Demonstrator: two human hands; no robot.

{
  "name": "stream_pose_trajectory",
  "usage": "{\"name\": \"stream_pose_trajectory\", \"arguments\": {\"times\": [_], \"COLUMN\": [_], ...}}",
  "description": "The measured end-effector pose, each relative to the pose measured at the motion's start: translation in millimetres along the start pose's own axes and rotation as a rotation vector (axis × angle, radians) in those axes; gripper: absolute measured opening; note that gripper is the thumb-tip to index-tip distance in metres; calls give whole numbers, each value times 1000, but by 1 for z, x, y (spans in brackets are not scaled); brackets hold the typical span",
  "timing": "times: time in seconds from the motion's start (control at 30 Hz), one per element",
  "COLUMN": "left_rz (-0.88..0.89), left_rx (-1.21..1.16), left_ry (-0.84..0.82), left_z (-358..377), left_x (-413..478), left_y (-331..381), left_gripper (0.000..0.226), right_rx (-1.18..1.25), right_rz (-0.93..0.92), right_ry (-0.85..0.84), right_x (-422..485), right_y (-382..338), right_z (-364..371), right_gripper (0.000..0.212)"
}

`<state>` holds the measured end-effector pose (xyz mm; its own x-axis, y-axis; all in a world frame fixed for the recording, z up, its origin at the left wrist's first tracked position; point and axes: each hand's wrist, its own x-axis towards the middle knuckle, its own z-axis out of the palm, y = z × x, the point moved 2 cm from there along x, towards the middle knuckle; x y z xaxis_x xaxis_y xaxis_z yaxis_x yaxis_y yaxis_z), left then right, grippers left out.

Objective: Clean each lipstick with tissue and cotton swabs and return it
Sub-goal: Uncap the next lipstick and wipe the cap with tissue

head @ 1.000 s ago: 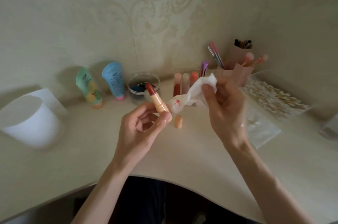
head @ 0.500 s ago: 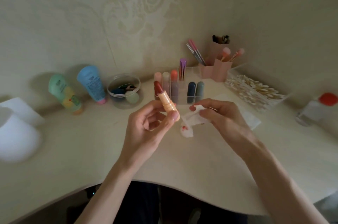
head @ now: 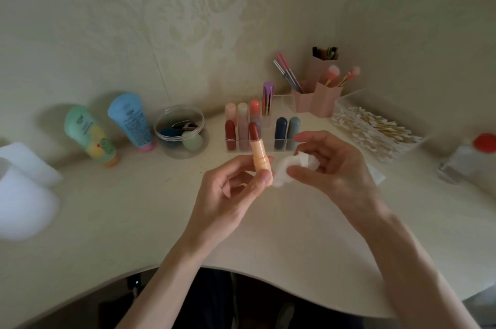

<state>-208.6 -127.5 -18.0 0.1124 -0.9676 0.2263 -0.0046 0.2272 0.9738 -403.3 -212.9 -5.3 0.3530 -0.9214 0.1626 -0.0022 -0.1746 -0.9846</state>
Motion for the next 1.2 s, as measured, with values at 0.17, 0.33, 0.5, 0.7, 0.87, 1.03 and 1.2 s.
{"name": "stream_pose_trajectory", "arguments": {"times": [0.17, 0.33, 0.5, 0.7, 0.87, 1.03, 1.2], "left_rz": [-32, -94, -129, -119, -86, -74, -65], "left_rx": [-24, -25, -130, -156, -128, -116, -75], "left_ry": [-30, -45, 42, 43, -28, -49, -64], "left_z": [5, 6, 6, 4, 7, 6, 9], "left_x": [2, 5, 8, 7, 5, 6, 6], "left_y": [-7, -12, -17, -17, -16, -16, -15], "left_gripper": [27, 26, 34, 23, 22, 23, 27], "right_rx": [-2, 137, 142, 116, 153, 105, 103], "right_rz": [-129, -100, -41, -7, 16, 4, -23], "right_ry": [116, 116, 32, -42, 1, -56, -162], "right_x": [-4, -8, -10, -8, -5, -7, -9], "right_y": [-4, 0, 0, 1, 6, 5, 6], "right_z": [9, 14, 15, 13, 15, 19, 20], "right_gripper": [29, 21, 20, 23, 38, 29, 31]}}
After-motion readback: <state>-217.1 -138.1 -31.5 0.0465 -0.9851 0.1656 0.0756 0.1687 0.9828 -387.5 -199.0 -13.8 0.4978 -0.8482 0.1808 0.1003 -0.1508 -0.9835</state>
